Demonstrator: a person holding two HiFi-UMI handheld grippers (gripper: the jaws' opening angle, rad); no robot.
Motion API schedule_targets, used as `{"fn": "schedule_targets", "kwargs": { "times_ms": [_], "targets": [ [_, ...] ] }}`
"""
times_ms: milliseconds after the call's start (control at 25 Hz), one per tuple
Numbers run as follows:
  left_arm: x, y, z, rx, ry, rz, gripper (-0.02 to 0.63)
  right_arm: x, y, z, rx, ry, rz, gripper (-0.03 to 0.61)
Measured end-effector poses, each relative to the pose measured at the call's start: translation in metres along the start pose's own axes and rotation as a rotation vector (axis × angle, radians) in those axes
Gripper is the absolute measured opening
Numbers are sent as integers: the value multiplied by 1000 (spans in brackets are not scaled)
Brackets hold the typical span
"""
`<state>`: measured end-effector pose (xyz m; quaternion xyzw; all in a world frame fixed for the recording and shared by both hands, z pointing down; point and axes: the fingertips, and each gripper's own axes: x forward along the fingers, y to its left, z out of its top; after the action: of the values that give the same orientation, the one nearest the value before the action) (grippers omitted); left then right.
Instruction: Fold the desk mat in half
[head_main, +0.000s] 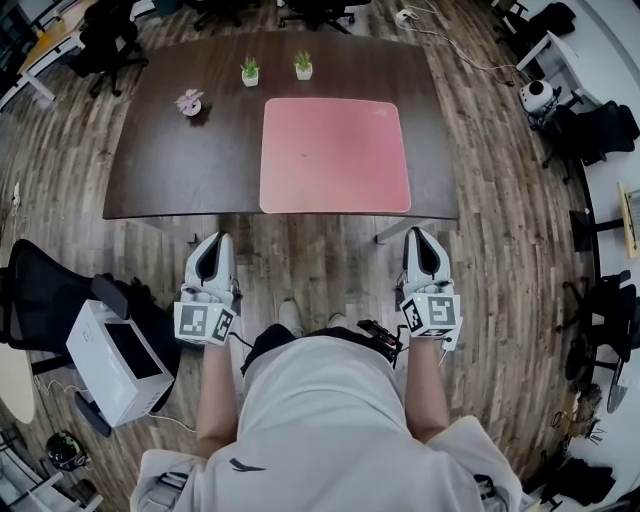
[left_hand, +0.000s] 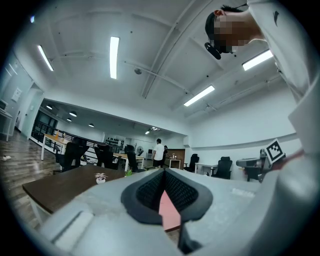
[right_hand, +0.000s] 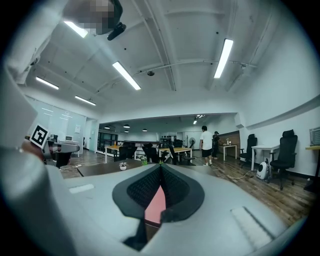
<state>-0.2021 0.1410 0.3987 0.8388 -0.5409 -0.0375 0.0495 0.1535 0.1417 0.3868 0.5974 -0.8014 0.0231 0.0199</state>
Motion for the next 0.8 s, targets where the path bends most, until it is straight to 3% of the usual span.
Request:
{"fn": "schedule_targets", "kwargs": {
  "times_ms": [800],
  "targets": [
    [8,42,-5,-35,20,-68,2,15,35,0,-8,20,-79,0]
  ]
}}
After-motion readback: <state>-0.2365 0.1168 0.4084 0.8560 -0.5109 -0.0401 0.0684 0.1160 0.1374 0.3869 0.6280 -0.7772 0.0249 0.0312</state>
